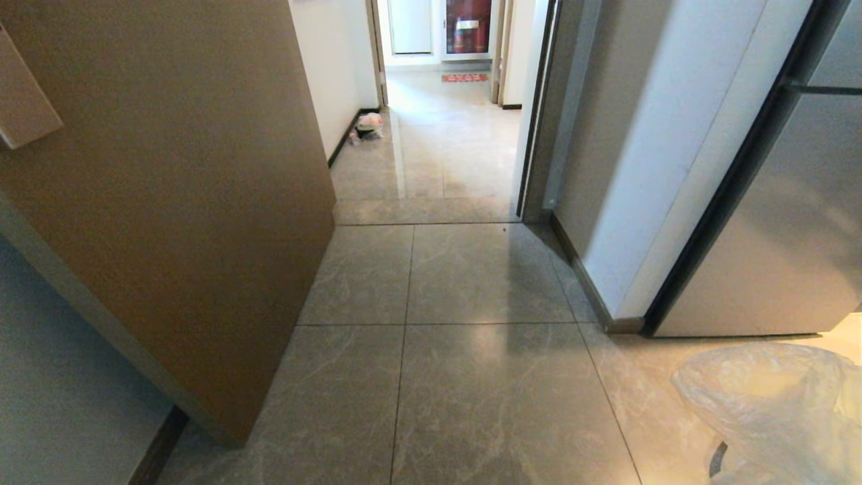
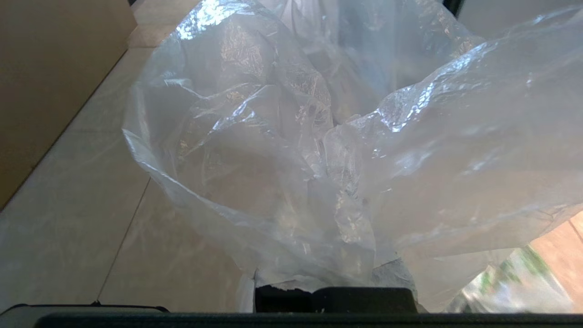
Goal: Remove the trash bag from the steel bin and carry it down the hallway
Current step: Put the trash bag at the door
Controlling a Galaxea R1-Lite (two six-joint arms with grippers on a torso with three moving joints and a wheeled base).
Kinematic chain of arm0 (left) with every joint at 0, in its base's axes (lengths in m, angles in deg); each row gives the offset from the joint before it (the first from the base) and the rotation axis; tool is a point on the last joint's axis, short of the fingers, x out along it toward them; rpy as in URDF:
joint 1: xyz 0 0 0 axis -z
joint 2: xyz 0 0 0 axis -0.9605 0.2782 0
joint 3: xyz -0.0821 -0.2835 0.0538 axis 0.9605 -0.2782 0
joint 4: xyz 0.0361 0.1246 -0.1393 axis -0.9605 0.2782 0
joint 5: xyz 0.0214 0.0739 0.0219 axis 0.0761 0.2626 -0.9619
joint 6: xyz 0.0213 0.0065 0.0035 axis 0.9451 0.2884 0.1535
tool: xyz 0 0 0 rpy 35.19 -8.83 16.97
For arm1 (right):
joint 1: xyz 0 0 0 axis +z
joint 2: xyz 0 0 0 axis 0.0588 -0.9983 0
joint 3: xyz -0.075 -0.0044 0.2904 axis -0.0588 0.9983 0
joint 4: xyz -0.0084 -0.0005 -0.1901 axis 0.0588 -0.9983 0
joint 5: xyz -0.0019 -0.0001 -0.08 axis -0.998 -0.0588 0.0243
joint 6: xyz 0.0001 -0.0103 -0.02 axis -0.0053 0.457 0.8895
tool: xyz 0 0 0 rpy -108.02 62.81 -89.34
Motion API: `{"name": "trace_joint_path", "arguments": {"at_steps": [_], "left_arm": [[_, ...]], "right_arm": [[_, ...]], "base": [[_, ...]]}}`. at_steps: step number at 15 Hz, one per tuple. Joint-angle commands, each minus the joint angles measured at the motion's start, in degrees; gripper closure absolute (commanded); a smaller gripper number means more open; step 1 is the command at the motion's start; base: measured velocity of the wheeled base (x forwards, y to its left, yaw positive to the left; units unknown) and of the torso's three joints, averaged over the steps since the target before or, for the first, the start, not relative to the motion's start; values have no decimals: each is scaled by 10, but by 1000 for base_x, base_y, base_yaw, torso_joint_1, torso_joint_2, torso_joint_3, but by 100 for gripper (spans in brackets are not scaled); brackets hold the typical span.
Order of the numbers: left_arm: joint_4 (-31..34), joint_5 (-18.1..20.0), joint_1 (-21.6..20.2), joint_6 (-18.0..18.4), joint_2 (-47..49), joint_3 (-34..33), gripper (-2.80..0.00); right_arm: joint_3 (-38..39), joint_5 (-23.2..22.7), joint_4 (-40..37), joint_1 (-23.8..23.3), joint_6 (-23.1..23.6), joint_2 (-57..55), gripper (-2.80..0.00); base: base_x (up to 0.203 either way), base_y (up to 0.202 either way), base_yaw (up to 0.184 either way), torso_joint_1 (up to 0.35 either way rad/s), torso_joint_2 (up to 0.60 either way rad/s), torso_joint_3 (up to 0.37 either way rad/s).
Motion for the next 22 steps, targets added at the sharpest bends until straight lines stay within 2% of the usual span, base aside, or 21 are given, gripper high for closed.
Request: {"name": "trace_joint_path", "arguments": {"at_steps": [1, 22], "left_arm": [[0, 0, 0, -1, 0, 0, 0], [0, 0, 0, -2, 0, 0, 0]], "right_arm": [[1, 0, 0, 0, 0, -1, 0], [1, 0, 0, 0, 0, -1, 0]], "base": [[192, 0, 2, 2, -2, -2], [192, 0, 1, 3, 2, 2]]}}
